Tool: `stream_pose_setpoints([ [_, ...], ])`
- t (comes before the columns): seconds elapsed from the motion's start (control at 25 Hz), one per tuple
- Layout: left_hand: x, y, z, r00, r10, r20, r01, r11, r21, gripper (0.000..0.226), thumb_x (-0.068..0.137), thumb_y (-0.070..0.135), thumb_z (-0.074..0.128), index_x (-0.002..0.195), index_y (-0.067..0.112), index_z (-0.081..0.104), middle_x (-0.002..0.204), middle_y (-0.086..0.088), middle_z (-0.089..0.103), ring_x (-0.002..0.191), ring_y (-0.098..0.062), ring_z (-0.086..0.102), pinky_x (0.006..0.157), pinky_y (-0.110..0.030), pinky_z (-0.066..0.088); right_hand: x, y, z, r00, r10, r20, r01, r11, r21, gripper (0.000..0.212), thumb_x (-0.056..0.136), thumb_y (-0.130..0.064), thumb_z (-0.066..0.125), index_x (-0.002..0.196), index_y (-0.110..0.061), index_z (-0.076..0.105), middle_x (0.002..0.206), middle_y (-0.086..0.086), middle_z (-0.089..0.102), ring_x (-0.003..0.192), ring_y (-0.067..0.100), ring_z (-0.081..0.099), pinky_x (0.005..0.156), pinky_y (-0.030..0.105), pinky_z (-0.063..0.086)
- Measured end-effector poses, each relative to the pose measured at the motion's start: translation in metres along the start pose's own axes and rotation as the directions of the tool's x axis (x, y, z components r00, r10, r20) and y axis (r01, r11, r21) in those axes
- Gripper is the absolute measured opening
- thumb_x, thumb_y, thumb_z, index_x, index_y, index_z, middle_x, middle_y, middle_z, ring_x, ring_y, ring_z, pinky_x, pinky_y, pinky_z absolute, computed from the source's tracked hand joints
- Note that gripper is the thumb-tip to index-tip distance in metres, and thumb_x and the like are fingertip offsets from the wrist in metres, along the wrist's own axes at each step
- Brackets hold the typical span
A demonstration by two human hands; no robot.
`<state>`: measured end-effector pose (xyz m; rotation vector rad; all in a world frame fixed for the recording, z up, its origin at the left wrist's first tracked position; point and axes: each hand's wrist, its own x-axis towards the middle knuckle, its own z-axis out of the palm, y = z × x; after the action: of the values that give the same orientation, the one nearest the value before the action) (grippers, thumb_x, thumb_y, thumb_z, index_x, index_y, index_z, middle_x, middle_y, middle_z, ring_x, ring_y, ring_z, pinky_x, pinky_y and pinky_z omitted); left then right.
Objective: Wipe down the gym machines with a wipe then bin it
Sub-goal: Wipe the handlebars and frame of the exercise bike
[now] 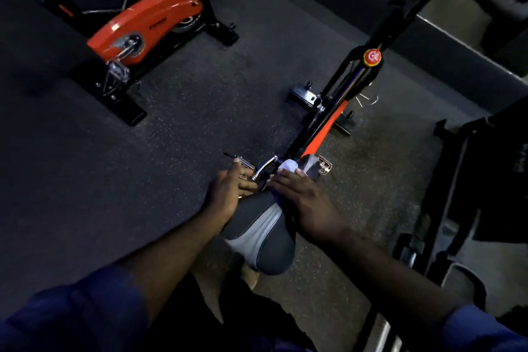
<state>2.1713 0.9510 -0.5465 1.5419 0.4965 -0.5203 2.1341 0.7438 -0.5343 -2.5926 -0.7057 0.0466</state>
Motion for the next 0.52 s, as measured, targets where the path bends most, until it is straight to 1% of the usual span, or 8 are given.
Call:
stream_pose_setpoints([
  [0.08,-0.007,-0.003,-0.012,0.998,-0.056,-0.005,0.055,0.995,-0.079,0.062,0.115,0.039,0.026,0.114,-0.007,0.069,0.09,-0.025,0.072,0.073,-0.023,0.068,0.061,-0.019,0.054,0.005,0.015,-0.006,1.0,-0.029,-0.012,0.028,0.998,-0.063,0.036,0.097,-0.014,0.064,0.132,-0.012,0.068,0.137,0.003,0.066,0.135,0.023,0.055,0.121,0.044,0.033],
  [0.12,-0.012,-0.006,-0.018,0.998,-0.061,-0.003,0.06,0.993,-0.105,0.063,0.114,0.04,0.026,0.112,-0.006,0.07,0.091,-0.022,0.073,0.077,-0.022,0.069,0.064,-0.019,0.054,0.008,0.02,-0.008,0.997,0.044,-0.064,-0.051,0.992,-0.119,0.038,0.095,-0.013,0.066,0.133,-0.012,0.067,0.138,0.004,0.066,0.136,0.025,0.054,0.12,0.046,0.033],
  [0.2,-0.024,-0.014,-0.026,0.997,-0.078,-0.004,0.076,0.985,-0.157,0.064,0.114,0.044,0.026,0.112,-0.001,0.071,0.096,-0.019,0.076,0.084,-0.02,0.071,0.071,-0.022,0.054,0.01,0.005,0.004,0.97,0.205,-0.13,-0.218,0.971,-0.099,0.044,0.091,-0.008,0.066,0.134,-0.008,0.065,0.138,0.009,0.065,0.137,0.029,0.052,0.122,0.047,0.031],
  [0.28,-0.033,-0.018,-0.031,0.996,-0.089,-0.009,0.085,0.975,-0.207,0.063,0.113,0.046,0.025,0.113,0.002,0.07,0.102,-0.017,0.076,0.089,-0.018,0.071,0.073,-0.022,0.053,0.005,-0.027,0.026,0.991,0.115,-0.072,-0.116,0.993,-0.017,0.036,0.097,-0.008,0.061,0.132,-0.007,0.066,0.134,0.011,0.065,0.131,0.028,0.055,0.122,0.038,0.03],
  [0.36,-0.037,-0.02,-0.033,0.995,-0.103,-0.004,0.099,0.97,-0.224,0.062,0.113,0.048,0.024,0.115,0.005,0.069,0.104,-0.014,0.077,0.09,-0.015,0.072,0.068,-0.019,0.052,0.003,-0.031,0.02,0.997,-0.082,0.009,0.081,0.996,0.03,0.032,0.105,-0.015,0.054,0.134,-0.009,0.065,0.136,0.008,0.065,0.129,0.025,0.057,0.118,0.038,0.035],
  [0.4,-0.039,-0.02,-0.035,0.995,-0.103,0.004,0.101,0.97,-0.223,0.063,0.113,0.049,0.024,0.115,0.006,0.069,0.105,-0.013,0.077,0.09,-0.013,0.072,0.068,-0.018,0.052,0.006,-0.02,0.012,0.994,-0.11,0.017,0.11,0.994,-0.009,0.032,0.107,-0.018,0.053,0.137,-0.009,0.064,0.138,0.008,0.064,0.131,0.024,0.056,0.117,0.04,0.037],
  [0.44,-0.039,-0.019,-0.037,0.995,-0.104,0.014,0.104,0.97,-0.22,0.063,0.112,0.05,0.023,0.114,0.007,0.07,0.106,-0.012,0.077,0.091,-0.013,0.073,0.07,-0.02,0.053,0.01,-0.007,0.004,0.997,-0.071,-0.013,0.07,0.995,-0.072,0.034,0.108,-0.019,0.052,0.139,-0.009,0.062,0.142,0.008,0.062,0.135,0.025,0.053,0.118,0.041,0.036],
  [0.52,-0.041,-0.021,-0.042,0.992,-0.119,0.031,0.123,0.966,-0.226,0.064,0.112,0.053,0.023,0.112,0.01,0.07,0.107,-0.01,0.077,0.098,-0.014,0.072,0.079,-0.025,0.053,0.009,-0.005,0.006,0.986,0.134,-0.103,-0.146,0.982,-0.118,0.038,0.109,-0.022,0.047,0.142,-0.008,0.059,0.145,0.01,0.06,0.142,0.03,0.049,0.122,0.046,0.031],
])
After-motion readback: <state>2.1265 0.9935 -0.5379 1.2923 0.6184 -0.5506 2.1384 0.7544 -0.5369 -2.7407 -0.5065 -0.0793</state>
